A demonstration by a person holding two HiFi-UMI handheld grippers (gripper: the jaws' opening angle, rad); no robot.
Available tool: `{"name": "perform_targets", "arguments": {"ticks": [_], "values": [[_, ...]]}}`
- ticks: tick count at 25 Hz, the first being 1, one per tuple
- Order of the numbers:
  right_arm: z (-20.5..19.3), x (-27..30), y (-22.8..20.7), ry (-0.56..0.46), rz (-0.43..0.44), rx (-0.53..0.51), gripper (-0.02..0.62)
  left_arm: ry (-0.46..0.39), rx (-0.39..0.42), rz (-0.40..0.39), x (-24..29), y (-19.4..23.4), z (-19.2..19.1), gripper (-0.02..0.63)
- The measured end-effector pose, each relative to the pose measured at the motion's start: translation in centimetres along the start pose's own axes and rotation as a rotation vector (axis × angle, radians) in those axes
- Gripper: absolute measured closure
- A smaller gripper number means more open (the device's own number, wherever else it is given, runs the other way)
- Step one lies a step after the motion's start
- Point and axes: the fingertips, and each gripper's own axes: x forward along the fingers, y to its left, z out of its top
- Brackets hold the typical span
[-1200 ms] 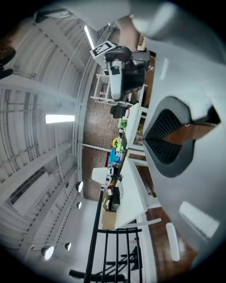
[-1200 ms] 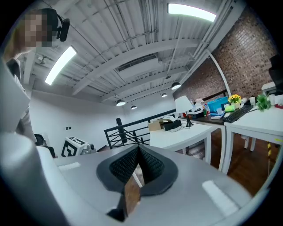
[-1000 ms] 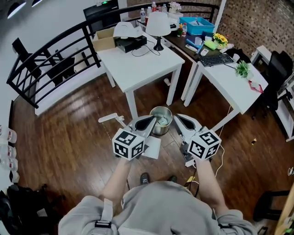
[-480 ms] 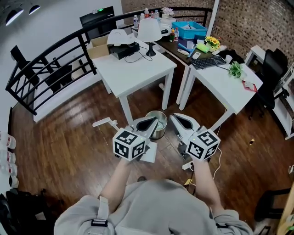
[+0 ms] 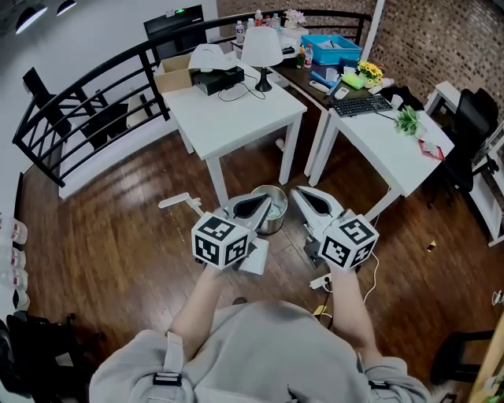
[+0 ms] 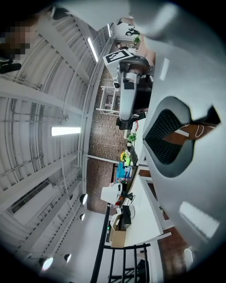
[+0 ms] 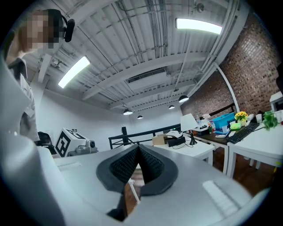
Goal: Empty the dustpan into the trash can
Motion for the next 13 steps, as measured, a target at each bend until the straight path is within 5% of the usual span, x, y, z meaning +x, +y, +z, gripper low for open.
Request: {"name": "perform_targets", "arguments": {"ticks": [13], "values": [[-0.33,0.11,0.16,0.003,0.005,-0.002,0.598,0.006,0.009,0.009,-0.12,0.20,-0.02,0.600]]}}
